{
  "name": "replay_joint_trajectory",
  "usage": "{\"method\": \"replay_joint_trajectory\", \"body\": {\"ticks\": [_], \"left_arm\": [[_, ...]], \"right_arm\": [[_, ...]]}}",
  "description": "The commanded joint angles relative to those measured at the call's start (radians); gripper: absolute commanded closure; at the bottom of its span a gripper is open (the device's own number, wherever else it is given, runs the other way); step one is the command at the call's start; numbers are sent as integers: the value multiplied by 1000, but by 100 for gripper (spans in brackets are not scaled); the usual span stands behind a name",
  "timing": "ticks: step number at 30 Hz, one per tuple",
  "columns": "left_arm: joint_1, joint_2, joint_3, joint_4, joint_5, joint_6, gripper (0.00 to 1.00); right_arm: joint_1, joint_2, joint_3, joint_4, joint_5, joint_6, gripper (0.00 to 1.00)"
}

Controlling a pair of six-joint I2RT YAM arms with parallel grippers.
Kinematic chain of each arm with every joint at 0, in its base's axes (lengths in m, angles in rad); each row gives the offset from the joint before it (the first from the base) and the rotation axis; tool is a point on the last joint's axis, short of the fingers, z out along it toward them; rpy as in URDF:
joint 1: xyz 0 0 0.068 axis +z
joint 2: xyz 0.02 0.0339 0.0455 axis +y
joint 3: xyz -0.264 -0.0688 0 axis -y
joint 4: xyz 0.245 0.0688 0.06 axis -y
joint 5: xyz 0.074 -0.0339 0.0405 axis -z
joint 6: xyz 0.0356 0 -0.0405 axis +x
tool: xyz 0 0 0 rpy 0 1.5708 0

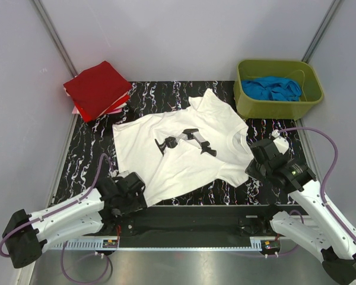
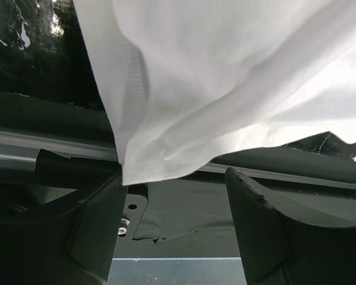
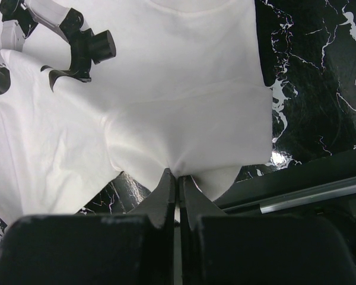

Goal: Fold and stack the t-shirts
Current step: Fold the tshirt

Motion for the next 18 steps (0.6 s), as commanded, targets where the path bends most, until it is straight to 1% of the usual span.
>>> {"method": "replay_joint_trajectory", "body": {"ticks": [1, 5, 7, 8, 11, 12, 14, 15, 17, 18], "left_arm": [[-5, -8, -27, 84, -81, -50, 31], [-5, -11, -31, 93, -101, -51, 38], [-5, -15, -29, 96, -110, -48, 45], [-5, -18, -31, 96, -127, -47, 53], [-5, -45, -26, 94, -161, -42, 67], [-5, -54, -20, 82, -170, -41, 83], [-5, -77, 18, 53, -198, -37, 97], [-5, -92, 58, 12, -205, -30, 100], [-5, -107, 109, -42, -228, -22, 100], [-5, -115, 136, -109, -236, -21, 100]], "right_arm": [[5, -2, 9, 8, 20, -14, 100], [5, -6, 5, 5, 19, -14, 100], [5, -6, 3, 6, 15, -12, 100], [5, -6, 2, 8, 15, -11, 100], [5, -3, 0, 6, 11, -11, 100], [3, -4, 2, 3, 11, -11, 100], [5, -4, 14, -7, 11, -11, 100], [5, -7, 25, -19, 11, -9, 100], [5, -16, 42, -38, 12, -3, 100], [5, -21, 49, -50, 12, 2, 100]]}}
